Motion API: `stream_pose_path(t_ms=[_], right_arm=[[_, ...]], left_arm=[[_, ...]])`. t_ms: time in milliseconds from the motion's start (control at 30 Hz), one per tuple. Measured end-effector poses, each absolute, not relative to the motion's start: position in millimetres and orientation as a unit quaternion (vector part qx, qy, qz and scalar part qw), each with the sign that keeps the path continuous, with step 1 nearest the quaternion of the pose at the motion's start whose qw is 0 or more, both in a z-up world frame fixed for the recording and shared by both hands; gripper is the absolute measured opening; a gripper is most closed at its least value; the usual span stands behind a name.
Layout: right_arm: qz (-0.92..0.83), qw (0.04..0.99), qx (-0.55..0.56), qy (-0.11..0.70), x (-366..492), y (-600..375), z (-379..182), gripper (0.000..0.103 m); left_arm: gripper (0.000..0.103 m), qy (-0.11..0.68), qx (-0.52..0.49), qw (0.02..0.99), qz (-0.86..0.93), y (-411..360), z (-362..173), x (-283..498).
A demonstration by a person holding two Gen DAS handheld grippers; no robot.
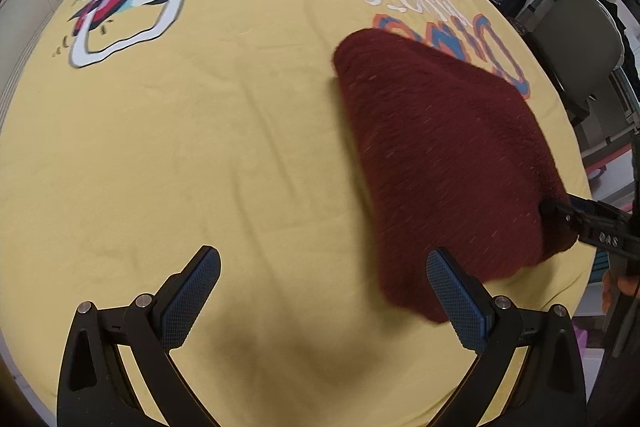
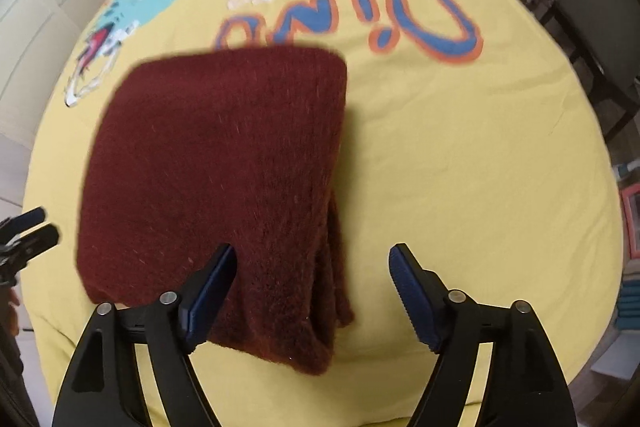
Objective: Fold small clothes
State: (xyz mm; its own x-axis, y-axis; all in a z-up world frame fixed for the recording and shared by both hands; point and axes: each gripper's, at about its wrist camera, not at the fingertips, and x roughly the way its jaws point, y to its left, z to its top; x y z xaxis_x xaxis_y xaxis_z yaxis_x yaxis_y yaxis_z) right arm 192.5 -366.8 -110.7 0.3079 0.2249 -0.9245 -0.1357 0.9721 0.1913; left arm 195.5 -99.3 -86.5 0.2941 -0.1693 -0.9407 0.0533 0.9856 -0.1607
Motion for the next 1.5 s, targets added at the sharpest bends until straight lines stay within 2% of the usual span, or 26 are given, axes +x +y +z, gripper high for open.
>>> stream_pose_path(t_ms=[67, 133, 333, 500, 600, 767, 1000, 1067, 1100, 1133, 1233, 1267, 1333, 1500], right_arm=[[0.124, 0.812, 0.05, 0.568, 198.6, -366.0, -101.2, 0.087], [0.137, 0.812, 0.051, 0.565, 207.3, -360.5, -98.5, 0.102], [0.144, 0.794, 0.065, 0.588, 230.2, -344.5, -127.1, 0.103], [0.139, 0.772, 0.048, 0.619, 228.9, -339.1, -164.1, 0.103], [0.15, 0.77, 0.074, 0.615, 226.4, -344.2, -180.5, 0.103], [0.159, 0.782, 0.097, 0.595, 222.8, -345.3, -194.1, 0.103], [0.159, 0.761, 0.133, 0.615, 225.2, -348.9, -204.4, 0.102], [0.158, 0.758, 0.134, 0.619, 225.8, -346.2, -204.3, 0.1], [0.162, 0.756, 0.138, 0.62, 226.0, -345.1, -203.4, 0.092], [0.172, 0.752, 0.146, 0.619, 226.1, -343.4, -201.1, 0.079], [0.175, 0.753, 0.125, 0.621, 225.5, -335.7, -193.6, 0.07], [0.178, 0.753, 0.122, 0.621, 226.0, -333.4, -192.4, 0.067], [0.182, 0.756, 0.12, 0.617, 224.9, -328.9, -188.4, 0.053], [0.178, 0.773, 0.104, 0.599, 219.0, -318.1, -169.5, 0.042]], left_arm=[[0.102, 0.591, -0.045, 0.802, -0.078, -108.5, -83.4, 209.1], [0.102, 0.592, -0.039, 0.8, -0.089, -117.8, -80.6, 222.6], [0.102, 0.603, -0.056, 0.79, -0.098, -150.7, -89.4, 261.4], [0.102, 0.638, -0.042, 0.765, -0.079, -168.6, -126.1, 275.7], [0.102, 0.651, -0.044, 0.755, -0.065, -165.0, -148.2, 272.4], [0.103, 0.638, -0.067, 0.763, -0.073, -153.8, -167.6, 261.2], [0.103, 0.625, -0.078, 0.773, -0.081, -147.9, -173.0, 256.1], [0.103, 0.623, -0.071, 0.775, -0.081, -150.2, -170.2, 253.4], [0.103, 0.622, -0.065, 0.776, -0.083, -151.8, -169.8, 253.0], [0.103, 0.62, -0.063, 0.777, -0.085, -153.5, -169.2, 252.9], [0.102, 0.619, -0.063, 0.777, -0.092, -155.4, -171.2, 251.2], [0.099, 0.618, -0.065, 0.777, -0.095, -155.3, -170.8, 250.7], [0.084, 0.617, -0.071, 0.776, -0.109, -156.9, -169.4, 249.5], [0.055, 0.603, -0.05, 0.785, -0.13, -161.5, -157.5, 247.0]])
